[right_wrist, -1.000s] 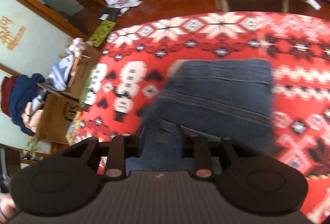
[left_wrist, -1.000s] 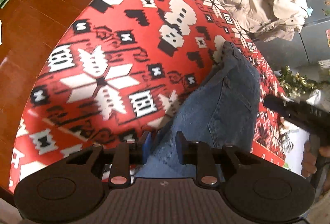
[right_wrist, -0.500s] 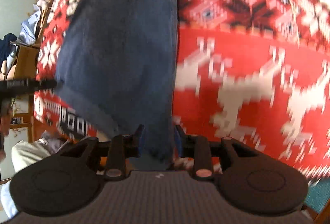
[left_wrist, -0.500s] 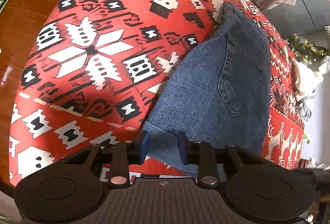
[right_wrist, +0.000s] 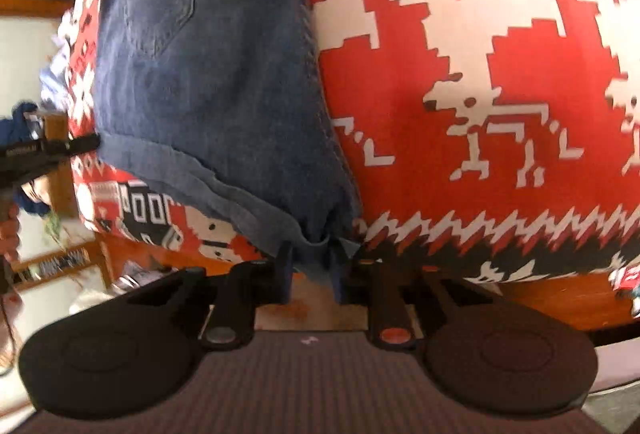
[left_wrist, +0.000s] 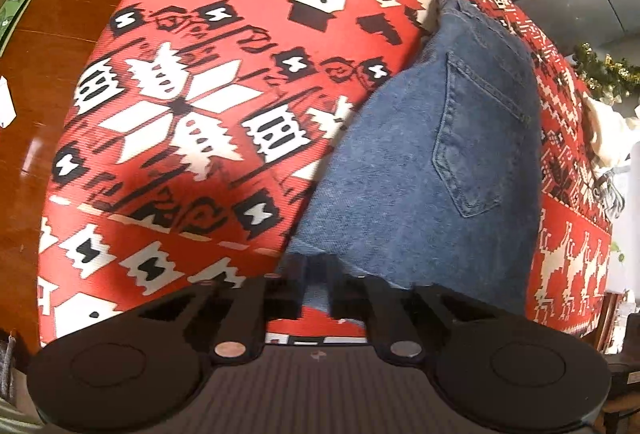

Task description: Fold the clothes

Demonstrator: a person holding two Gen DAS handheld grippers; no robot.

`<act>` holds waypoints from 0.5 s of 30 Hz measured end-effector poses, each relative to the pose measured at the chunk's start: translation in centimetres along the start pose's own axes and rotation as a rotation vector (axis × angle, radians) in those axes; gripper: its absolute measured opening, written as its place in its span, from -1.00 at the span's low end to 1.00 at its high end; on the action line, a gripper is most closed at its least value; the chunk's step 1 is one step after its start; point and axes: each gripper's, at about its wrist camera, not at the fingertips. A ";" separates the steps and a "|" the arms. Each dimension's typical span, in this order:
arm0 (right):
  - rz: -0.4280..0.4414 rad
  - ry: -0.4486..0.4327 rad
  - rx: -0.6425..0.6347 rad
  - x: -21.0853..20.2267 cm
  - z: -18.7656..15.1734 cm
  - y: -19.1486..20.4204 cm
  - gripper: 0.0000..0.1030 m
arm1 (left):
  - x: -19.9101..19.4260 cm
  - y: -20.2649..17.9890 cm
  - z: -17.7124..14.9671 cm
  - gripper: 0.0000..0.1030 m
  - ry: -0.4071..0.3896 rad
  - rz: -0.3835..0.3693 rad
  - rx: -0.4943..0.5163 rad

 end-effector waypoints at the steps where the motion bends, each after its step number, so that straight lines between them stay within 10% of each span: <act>1: 0.006 -0.003 -0.004 -0.2 0.0 0.0 -0.87 | 0.1 -0.3 0.0 -0.81 -0.004 0.016 0.016; 10: 0.000 0.023 -0.042 -0.1 -0.1 -0.2 -0.90 | 0.5 -0.9 0.2 -1.00 0.054 0.144 0.095; 15: 0.001 0.037 -0.066 -0.3 0.4 -0.6 -0.79 | -0.6 -1.6 0.4 -0.91 0.044 0.054 0.106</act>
Point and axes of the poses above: each gripper's, at about its wrist camera, not at the fingertips, and x roughly the way its jaws point, y to its left, z to its top, and after that the axes turned 6 degrees about -z, right-handed
